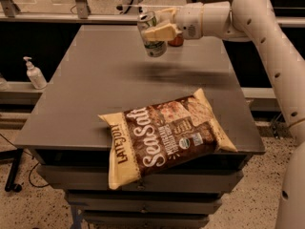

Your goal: Place 7up can upright

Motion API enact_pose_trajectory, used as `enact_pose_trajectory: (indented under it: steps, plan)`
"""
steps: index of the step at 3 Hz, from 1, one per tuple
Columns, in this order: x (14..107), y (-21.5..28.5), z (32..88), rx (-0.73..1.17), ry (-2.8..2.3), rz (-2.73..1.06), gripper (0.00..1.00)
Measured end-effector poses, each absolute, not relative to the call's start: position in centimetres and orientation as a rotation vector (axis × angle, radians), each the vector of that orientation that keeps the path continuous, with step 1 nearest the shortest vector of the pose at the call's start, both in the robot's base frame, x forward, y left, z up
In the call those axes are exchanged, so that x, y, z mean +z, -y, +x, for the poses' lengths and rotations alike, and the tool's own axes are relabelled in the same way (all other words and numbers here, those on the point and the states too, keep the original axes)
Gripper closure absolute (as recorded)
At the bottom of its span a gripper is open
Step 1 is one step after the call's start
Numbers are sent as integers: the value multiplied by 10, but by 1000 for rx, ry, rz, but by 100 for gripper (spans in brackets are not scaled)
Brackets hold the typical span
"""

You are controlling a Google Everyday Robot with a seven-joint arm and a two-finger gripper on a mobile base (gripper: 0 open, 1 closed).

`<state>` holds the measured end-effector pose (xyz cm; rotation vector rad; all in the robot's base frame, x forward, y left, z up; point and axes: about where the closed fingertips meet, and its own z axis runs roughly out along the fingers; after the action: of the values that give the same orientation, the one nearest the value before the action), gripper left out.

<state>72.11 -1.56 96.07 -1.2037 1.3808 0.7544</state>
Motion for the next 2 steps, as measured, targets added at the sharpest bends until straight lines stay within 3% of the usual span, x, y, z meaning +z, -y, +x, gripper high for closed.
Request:
enact_pose_trajectory:
  steps: [2]
  plan:
    - [957, 35, 721, 776, -1326, -1147, 100]
